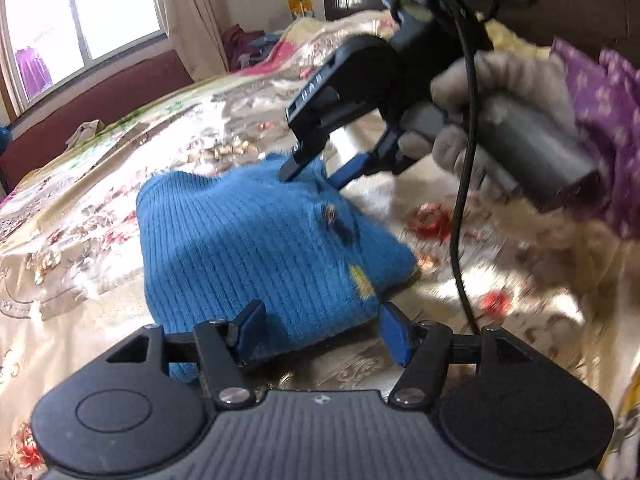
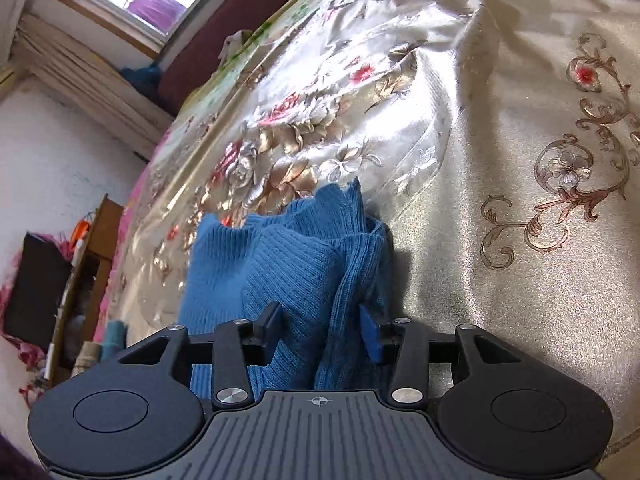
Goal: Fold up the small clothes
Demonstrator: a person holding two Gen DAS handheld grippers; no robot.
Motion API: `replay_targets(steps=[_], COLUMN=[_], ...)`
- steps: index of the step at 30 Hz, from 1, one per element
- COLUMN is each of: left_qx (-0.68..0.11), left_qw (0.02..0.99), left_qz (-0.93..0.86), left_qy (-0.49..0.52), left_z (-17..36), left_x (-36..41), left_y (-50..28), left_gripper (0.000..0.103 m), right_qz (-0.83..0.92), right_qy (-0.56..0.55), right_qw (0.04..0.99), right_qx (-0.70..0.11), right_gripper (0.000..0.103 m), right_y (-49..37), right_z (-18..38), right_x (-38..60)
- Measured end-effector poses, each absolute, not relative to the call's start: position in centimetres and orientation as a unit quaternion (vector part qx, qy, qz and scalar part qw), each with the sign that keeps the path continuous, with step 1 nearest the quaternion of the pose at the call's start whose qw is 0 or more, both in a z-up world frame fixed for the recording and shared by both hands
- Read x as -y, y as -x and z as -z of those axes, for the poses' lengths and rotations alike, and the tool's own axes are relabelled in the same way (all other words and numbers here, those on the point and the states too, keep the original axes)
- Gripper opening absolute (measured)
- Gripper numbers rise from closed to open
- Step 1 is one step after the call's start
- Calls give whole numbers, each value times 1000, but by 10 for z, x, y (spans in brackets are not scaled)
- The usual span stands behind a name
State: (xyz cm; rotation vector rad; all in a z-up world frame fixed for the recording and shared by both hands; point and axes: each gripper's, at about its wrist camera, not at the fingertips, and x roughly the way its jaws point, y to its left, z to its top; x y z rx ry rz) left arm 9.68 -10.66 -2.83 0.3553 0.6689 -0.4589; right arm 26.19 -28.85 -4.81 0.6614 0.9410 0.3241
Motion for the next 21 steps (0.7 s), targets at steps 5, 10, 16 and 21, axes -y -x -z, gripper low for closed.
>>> replay_targets(steps=[5,10,16,21], left_qx=[-340,-358,-330,-361], left_qw=[901,903,915,893], left_qz=[224,227,233,270], left_qy=[-147,-63,11,-8], left_z=[28,8,-29,-3], left_x=[106,89,84,119], left_y=[-110,-123,-134,-146], left_gripper=[52,28,25,26], right_qz=[-160,-179,-226,-166], right_qy=[-303,-316,-316,-286], right_qw=[828,831,845,852], right_qx=[-443,-422,-367,-405], right_gripper=[24,15,13,13], right_y=[-267,-274,-282,-294], right_z=[47,33,-9,16], right_x=[281,273,261,278])
